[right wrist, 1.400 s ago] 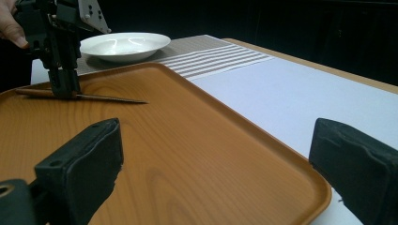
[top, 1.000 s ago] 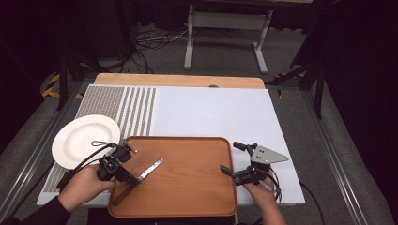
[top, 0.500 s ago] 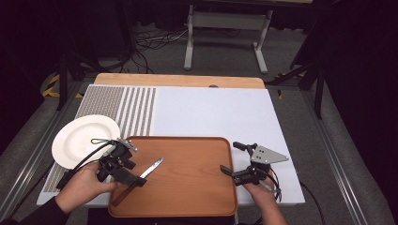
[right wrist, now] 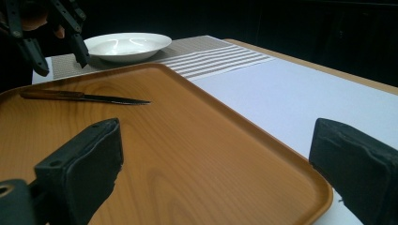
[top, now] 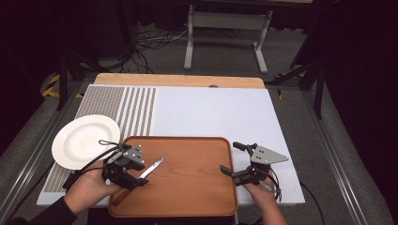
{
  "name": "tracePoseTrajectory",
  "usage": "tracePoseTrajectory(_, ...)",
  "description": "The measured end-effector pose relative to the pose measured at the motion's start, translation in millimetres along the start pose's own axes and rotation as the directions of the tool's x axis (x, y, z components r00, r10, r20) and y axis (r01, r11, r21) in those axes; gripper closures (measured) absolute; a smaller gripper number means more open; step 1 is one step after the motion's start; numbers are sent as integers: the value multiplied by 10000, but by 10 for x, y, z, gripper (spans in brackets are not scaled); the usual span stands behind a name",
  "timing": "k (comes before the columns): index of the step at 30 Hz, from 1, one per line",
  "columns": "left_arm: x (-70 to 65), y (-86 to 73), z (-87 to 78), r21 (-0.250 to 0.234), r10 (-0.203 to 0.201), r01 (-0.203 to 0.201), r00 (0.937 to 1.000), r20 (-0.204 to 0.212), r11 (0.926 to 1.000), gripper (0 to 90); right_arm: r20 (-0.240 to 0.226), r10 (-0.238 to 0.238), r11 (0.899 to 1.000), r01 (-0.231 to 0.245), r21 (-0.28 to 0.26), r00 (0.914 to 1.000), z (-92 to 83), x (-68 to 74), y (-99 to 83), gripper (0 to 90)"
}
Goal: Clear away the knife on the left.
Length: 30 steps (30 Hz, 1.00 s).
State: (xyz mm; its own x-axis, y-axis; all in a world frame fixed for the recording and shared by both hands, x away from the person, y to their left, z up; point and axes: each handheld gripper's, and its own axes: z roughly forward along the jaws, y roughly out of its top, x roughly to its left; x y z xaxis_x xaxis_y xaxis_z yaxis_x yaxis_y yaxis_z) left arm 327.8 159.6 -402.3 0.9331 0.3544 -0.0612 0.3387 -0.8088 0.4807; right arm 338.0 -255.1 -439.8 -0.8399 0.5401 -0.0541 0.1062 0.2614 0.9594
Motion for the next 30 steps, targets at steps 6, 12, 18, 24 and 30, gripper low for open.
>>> tracePoseTrajectory(6,-33,-1,67,211,678,-676,9976,-104,9975,761,-11,33,10000,-33,6,10000,-2,-1,-2,41)
tracePoseTrajectory(12,-57,6,146,447,1392,-1391,9903,10,9893,900,-4,-1,10000,1,13,10000,1,0,-2,41)
tracePoseTrajectory(18,-35,-3,230,846,1685,-1681,9857,21,9821,900,-6,7,10000,-7,13,10000,2,0,-2,41)
tracePoseTrajectory(24,-53,-20,330,1444,2464,-2420,9691,-133,9595,900,-30,71,10000,-71,51,10000,6,0,-5,41)
tracePoseTrajectory(30,-61,-25,381,1579,2742,-2671,9614,-244,9506,900,-47,90,10000,-90,23,9999,7,1,-6,41)
